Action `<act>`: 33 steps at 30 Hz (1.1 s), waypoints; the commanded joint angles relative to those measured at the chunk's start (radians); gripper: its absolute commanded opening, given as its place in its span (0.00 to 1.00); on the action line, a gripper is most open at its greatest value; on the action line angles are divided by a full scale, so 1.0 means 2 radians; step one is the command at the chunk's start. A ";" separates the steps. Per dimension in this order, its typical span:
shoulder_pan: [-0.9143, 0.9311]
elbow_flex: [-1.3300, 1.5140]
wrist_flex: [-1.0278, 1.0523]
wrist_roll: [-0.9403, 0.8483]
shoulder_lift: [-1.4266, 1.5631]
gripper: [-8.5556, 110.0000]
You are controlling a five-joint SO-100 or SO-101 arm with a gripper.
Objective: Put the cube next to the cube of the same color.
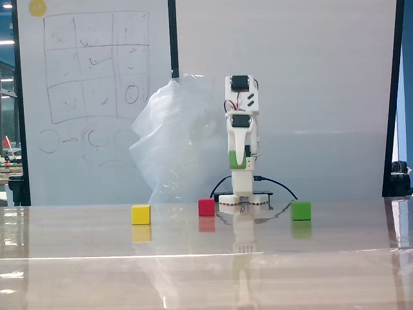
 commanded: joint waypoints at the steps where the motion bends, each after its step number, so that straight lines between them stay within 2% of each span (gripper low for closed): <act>1: -0.028 -0.089 0.008 0.051 -0.012 0.07; 6: -0.083 -0.123 0.000 0.101 -0.050 0.07; 12: -0.116 -0.167 -0.019 0.112 -0.093 0.07; 33: -0.138 -0.176 -0.112 0.107 -0.222 0.07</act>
